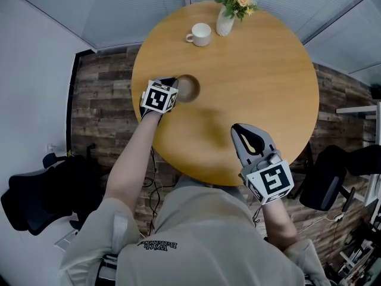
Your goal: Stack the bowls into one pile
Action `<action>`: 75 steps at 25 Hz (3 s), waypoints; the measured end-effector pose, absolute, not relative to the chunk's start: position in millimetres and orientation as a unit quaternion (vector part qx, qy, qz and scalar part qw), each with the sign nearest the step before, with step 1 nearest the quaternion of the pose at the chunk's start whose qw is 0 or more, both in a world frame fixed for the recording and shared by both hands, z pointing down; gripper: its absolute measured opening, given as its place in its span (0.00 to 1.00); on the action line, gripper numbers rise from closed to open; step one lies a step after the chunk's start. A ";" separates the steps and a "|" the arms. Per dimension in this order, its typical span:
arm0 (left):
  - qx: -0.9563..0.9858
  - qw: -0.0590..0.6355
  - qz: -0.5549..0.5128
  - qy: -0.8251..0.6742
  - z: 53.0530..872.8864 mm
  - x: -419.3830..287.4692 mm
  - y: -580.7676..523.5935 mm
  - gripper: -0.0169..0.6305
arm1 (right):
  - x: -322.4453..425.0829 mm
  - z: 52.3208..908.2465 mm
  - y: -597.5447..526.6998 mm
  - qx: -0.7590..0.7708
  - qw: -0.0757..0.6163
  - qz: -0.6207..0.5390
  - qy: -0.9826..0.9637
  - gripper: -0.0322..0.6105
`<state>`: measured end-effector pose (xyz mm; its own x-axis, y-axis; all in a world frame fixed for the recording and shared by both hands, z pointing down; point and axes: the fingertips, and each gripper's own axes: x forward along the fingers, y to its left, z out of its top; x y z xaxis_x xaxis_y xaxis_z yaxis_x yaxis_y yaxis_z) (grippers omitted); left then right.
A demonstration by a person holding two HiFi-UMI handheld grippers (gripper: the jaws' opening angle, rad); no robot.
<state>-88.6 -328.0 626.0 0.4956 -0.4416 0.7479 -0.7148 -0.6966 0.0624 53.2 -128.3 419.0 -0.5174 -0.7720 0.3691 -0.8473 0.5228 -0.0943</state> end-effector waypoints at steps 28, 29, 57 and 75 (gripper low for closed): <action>0.814 0.197 0.339 -0.429 640.8 -109.5 -343.4 0.07 | 84.7 429.9 -131.0 0.480 0.146 0.146 -0.852 0.10; 0.816 0.193 0.331 -0.433 633.3 -109.1 -342.2 0.07 | 86.8 427.7 -131.7 0.483 0.143 0.144 -0.852 0.10; 0.921 -0.015 0.104 -0.374 309.9 -30.7 -237.7 0.07 | 178.0 267.1 -129.6 0.582 0.041 -0.005 -0.812 0.10; 0.936 -0.079 0.054 -0.338 229.3 1.7 -153.5 0.07 | 190.7 200.8 -66.9 0.589 0.031 -0.089 -0.803 0.10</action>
